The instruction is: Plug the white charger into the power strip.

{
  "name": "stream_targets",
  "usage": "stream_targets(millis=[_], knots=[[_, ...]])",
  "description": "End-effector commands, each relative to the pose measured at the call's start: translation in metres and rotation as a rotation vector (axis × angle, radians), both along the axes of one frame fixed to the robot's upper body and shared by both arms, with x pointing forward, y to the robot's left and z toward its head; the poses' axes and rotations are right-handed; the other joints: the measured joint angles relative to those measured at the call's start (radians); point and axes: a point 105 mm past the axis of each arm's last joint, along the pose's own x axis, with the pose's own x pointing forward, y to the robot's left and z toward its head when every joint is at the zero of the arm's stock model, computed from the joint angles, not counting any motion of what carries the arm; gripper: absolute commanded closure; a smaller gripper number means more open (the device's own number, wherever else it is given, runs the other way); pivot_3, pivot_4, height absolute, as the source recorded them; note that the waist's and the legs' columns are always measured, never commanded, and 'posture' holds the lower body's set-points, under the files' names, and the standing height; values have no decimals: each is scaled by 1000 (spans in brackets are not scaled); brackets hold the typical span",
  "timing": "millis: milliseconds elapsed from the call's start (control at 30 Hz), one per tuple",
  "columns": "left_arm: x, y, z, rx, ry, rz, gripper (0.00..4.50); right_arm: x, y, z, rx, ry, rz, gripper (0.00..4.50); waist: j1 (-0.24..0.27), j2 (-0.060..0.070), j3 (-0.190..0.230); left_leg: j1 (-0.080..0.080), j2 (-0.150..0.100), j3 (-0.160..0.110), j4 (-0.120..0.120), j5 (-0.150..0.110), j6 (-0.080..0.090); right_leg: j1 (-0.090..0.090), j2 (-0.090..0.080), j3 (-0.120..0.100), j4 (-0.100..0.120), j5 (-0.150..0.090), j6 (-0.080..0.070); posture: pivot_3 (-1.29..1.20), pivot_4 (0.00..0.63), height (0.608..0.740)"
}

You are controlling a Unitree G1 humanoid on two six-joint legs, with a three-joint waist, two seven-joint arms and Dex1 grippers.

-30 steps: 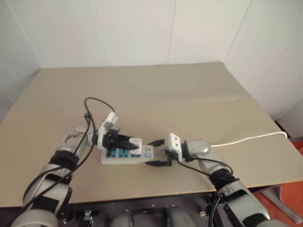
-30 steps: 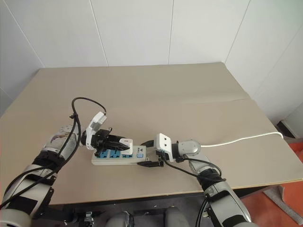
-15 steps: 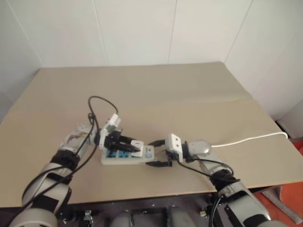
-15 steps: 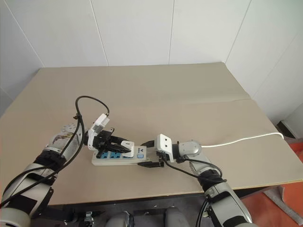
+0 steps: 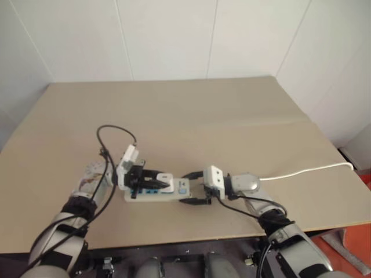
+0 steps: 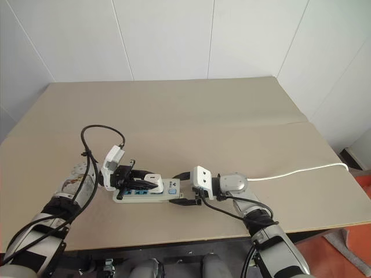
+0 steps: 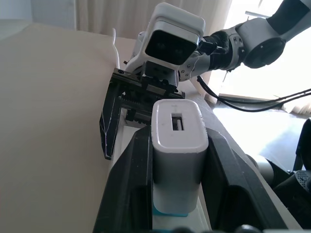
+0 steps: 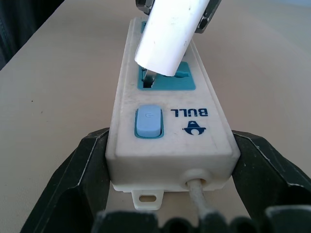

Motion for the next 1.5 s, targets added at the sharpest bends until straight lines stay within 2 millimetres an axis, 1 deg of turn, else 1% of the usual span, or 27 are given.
stream_targets(millis=[33, 200, 300, 400, 567, 733, 967, 1133, 1267, 1433, 1500], knots=[[-3, 10, -10, 80, -25, 6, 3499, -6, -26, -43, -170, 93, -56, 1088, 0, 0, 0, 0, 0, 0, 0, 0, 0, 0, 0, 0, 0, 0, 0, 0, 150, 740], [1, 9, -14, 114, -88, 8, 3499, -5, -25, -42, -164, 91, -59, 1088, 2, 0, 0, 0, 0, 0, -1, 0, 0, 0, 0, 0, -1, 0, 0, 0, 150, 740], [3, 10, -18, 141, -117, 9, 3499, -6, -25, -43, -165, 95, -59, 1088, 3, 1, 0, 5, 0, 0, -1, 0, 0, 5, 0, 0, -1, 0, 0, 0, 150, 740], [3, 12, -22, 153, -114, 18, 3499, -6, -24, -44, -167, 93, -59, 1088, 4, 2, -1, 10, 0, 0, -5, 0, 0, 9, -1, 0, -5, 0, 0, 0, 150, 740], [1, 17, -34, 184, -110, 41, 3499, -5, -24, -43, -165, 91, -62, 1088, 5, 7, -5, 10, -1, 0, -7, 0, 1, 9, -1, 1, -6, 0, 0, 0, 150, 740], [1, 24, -43, 208, -95, 76, 3499, -3, -23, -42, -167, 84, -59, 1088, 5, 9, -7, 11, -1, 0, -8, 0, 1, 10, -1, 1, -6, 0, 0, 0, 150, 740], [-2, 33, -56, 224, -65, 123, 3499, -2, -22, -42, -162, 80, -57, 1088, 4, 15, -12, 13, -1, 0, -10, 1, 1, 11, -1, 2, -6, 0, 0, 0, 150, 740], [-3, 35, -59, 230, -49, 131, 3499, -4, -23, -44, -174, 79, -50, 1088, 4, 19, -16, 14, -1, 0, -13, 1, 1, 11, 0, 2, -6, 0, 0, 0, 150, 740], [-4, 36, -60, 240, -19, 126, 3499, -3, -23, -43, -175, 79, -50, 1088, 3, 21, -17, 15, -1, 0, -13, 1, 1, 11, 0, 2, -6, 0, -1, 0, 150, 740], [-4, 35, -59, 244, -9, 118, 3499, -2, -23, -43, -179, 79, -55, 1088, 2, 21, -18, 15, -1, 0, -13, 1, 1, 11, 0, 2, -6, -3, -5, 0, 150, 740], [-3, 34, -58, 241, -15, 115, 2790, -1, -23, -43, -179, 80, -56, 1088, 2, 21, -18, 15, -1, -1, -13, 1, 1, 11, 0, 2, -6, -3, -6, 0, 150, 740]])
